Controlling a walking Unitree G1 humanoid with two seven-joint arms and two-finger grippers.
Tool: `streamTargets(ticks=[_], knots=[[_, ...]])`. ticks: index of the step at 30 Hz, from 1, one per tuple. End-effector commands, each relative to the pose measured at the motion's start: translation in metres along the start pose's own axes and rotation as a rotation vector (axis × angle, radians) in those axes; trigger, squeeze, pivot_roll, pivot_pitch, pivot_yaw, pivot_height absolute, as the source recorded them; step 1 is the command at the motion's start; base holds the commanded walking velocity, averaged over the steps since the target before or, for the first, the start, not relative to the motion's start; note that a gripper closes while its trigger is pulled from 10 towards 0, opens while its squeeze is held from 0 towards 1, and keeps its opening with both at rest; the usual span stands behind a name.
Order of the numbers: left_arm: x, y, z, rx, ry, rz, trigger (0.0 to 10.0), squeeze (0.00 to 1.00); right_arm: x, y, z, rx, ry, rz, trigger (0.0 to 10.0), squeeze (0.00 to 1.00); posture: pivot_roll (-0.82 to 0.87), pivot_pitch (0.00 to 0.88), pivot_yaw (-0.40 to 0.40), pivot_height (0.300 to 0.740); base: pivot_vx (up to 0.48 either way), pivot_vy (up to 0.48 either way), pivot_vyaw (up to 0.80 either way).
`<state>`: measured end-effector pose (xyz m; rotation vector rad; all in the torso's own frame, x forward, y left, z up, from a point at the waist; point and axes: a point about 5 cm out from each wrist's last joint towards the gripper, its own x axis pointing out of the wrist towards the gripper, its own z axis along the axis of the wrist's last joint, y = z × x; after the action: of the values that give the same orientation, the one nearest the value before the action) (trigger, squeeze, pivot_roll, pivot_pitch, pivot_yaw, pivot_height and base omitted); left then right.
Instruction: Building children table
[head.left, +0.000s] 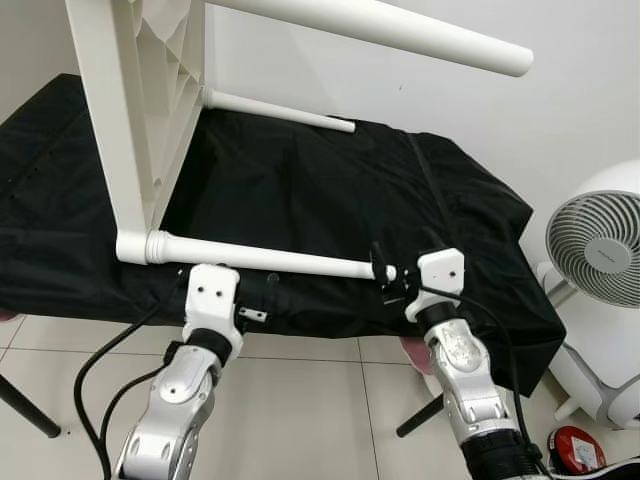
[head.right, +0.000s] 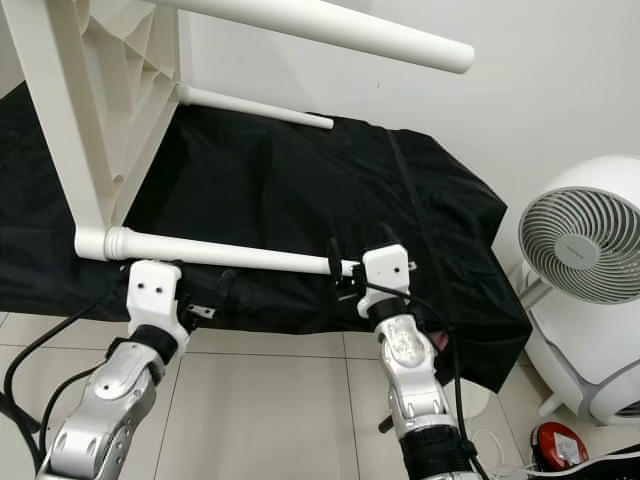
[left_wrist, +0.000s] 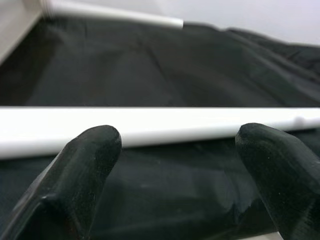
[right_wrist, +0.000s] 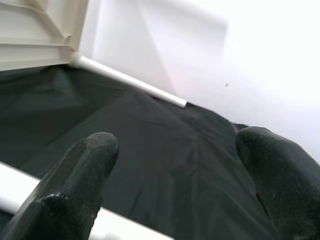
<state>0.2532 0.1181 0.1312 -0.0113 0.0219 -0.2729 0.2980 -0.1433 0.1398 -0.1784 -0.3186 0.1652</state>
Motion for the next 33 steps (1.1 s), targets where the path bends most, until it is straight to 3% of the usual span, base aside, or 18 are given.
streamTargets(ticks=[1,2,5,7,10,12,17,23,24,27,28,33], knots=[[0.006,-0.008,-0.003,-0.054,0.045,-0.082,10.0,0.0,0.007,-0.011,0.002,-0.033,0.006,-0.048,10.0,0.0,0.06,0.0,-0.12,0.74,0.0,0.0,0.0],[0.013,-0.008,0.0,-0.085,0.058,-0.058,10.0,0.0,0.015,-0.016,0.008,-0.043,-0.012,-0.076,10.0,0.0,0.06,0.0,-0.12,0.74,0.0,0.0,0.0],[0.013,-0.008,0.0,-0.085,0.058,-0.058,10.0,0.0,0.015,-0.016,0.008,-0.043,-0.012,-0.076,10.0,0.0,0.06,0.0,-0.12,0.74,0.0,0.0,0.0],[0.025,-0.005,0.008,-0.19,0.069,0.011,10.0,0.0,0.027,-0.022,0.024,-0.093,-0.069,-0.098,10.0,0.0,0.05,0.0,-0.113,0.74,0.0,0.0,0.0],[0.029,-0.002,0.014,-0.239,0.07,0.046,10.0,0.0,0.032,-0.023,0.033,-0.156,-0.11,-0.1,10.0,0.0,0.05,0.0,-0.112,0.74,0.0,0.0,0.0],[0.033,0.002,0.017,-0.317,0.079,0.088,10.0,0.0,0.035,-0.02,0.038,-0.181,-0.135,-0.084,10.0,0.0,0.05,0.0,-0.114,0.74,0.0,0.0,0.0],[0.035,0.017,0.017,-0.416,0.107,0.189,10.0,0.0,0.037,-0.016,0.045,-0.208,-0.177,-0.076,10.0,0.0,0.06,0.0,-0.115,0.74,0.0,0.0,0.0],[0.037,0.029,0.016,-0.453,0.131,0.262,10.0,0.0,0.041,-0.017,0.053,-0.253,-0.211,-0.087,10.0,0.0,0.06,0.0,-0.12,0.74,0.0,0.0,0.0],[0.038,0.034,0.015,-0.53,0.136,0.302,10.0,0.0,0.043,-0.018,0.06,-0.277,-0.241,-0.09,10.0,0.0,0.05,0.0,-0.12,0.74,0.0,0.0,0.0],[0.039,0.035,0.015,-0.557,0.138,0.317,10.0,0.0,0.044,-0.018,0.062,-0.278,-0.251,-0.087,10.0,0.0,0.05,0.0,-0.12,0.74,0.0,0.0,0.0],[0.04,0.036,0.016,-0.572,0.143,0.322,10.0,0.0,0.044,-0.018,0.064,-0.284,-0.263,-0.081,10.0,1.0,0.05,0.0,-0.12,0.74,0.0,0.0,0.0],[0.044,0.036,0.018,-0.591,0.155,0.33,10.0,0.0,0.043,-0.017,0.072,-0.346,-0.309,-0.089,10.0,1.0,0.05,0.0,-0.119,0.74,0.0,0.0,0.0]])
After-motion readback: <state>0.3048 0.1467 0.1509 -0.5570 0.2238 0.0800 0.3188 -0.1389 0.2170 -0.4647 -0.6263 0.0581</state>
